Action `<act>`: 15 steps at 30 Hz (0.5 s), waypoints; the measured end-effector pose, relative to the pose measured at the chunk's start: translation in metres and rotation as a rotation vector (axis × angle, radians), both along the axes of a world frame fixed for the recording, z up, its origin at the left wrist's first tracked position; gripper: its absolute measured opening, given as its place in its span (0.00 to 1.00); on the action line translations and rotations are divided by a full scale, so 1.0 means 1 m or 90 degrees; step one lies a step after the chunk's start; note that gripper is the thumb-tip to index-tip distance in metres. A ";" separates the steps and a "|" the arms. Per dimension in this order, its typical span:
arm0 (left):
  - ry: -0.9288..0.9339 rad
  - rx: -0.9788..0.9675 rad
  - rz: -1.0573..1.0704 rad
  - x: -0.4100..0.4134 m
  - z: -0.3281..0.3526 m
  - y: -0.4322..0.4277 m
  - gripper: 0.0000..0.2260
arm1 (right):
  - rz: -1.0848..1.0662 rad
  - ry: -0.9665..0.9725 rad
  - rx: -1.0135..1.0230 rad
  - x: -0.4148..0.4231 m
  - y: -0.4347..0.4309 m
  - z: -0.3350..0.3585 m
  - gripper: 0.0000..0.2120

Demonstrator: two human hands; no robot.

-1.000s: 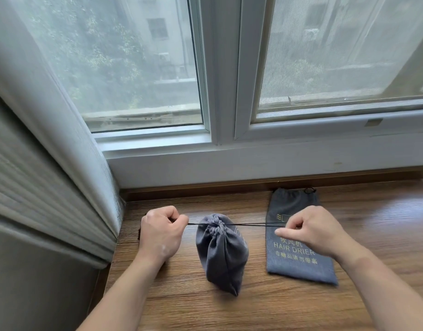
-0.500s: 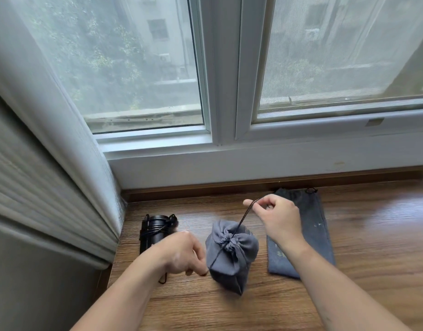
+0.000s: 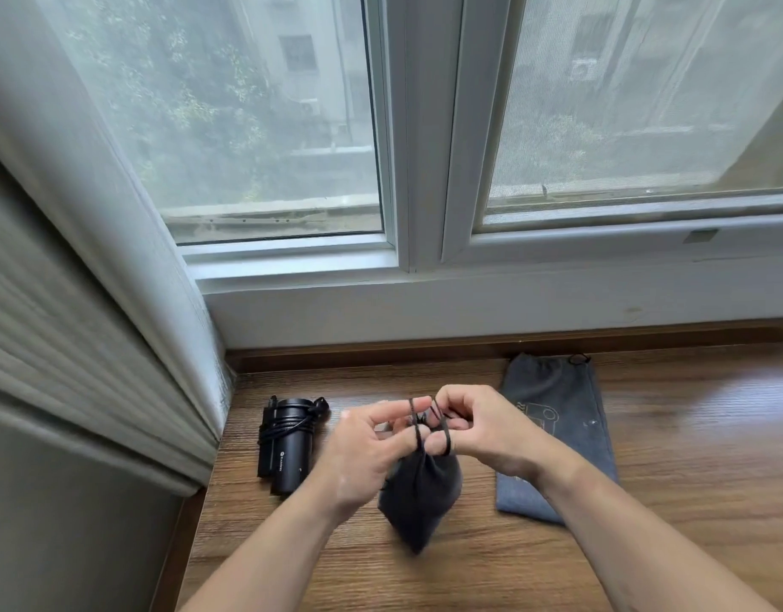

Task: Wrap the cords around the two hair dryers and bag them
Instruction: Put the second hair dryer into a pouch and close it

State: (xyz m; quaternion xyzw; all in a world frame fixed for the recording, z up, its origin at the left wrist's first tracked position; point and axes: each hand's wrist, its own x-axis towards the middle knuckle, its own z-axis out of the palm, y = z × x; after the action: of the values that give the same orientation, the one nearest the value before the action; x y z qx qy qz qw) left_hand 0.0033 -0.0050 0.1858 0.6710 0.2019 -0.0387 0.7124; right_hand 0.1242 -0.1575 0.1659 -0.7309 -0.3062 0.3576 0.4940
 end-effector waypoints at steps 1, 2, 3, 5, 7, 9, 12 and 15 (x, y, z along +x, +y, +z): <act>-0.012 0.043 -0.010 0.001 -0.004 0.000 0.13 | 0.014 -0.002 -0.009 -0.001 0.001 0.003 0.20; -0.025 0.092 -0.023 0.002 -0.005 0.001 0.15 | 0.026 -0.017 -0.027 -0.001 0.002 0.005 0.18; -0.035 0.140 -0.051 0.003 -0.006 0.003 0.16 | 0.033 -0.048 -0.053 -0.002 0.003 0.008 0.18; -0.038 0.229 -0.144 0.003 -0.005 0.008 0.16 | 0.027 -0.123 -0.108 -0.003 0.006 0.014 0.22; -0.029 0.284 -0.221 0.004 -0.007 0.012 0.18 | 0.004 -0.196 -0.159 -0.002 0.006 0.018 0.25; -0.030 0.348 -0.240 0.006 -0.008 0.013 0.21 | -0.023 -0.272 -0.202 -0.001 0.007 0.024 0.24; -0.056 0.443 -0.233 0.008 -0.005 0.011 0.16 | -0.019 -0.361 -0.233 -0.002 0.008 0.032 0.14; -0.100 0.500 -0.196 0.006 -0.002 0.008 0.07 | 0.030 -0.433 -0.245 0.000 0.003 0.037 0.14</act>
State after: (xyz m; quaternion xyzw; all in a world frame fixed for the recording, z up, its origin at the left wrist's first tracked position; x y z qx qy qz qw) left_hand 0.0096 0.0028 0.1838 0.9146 0.0435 -0.0136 0.4017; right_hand 0.1243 -0.1542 0.2027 -0.8796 -0.3969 0.1572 0.2099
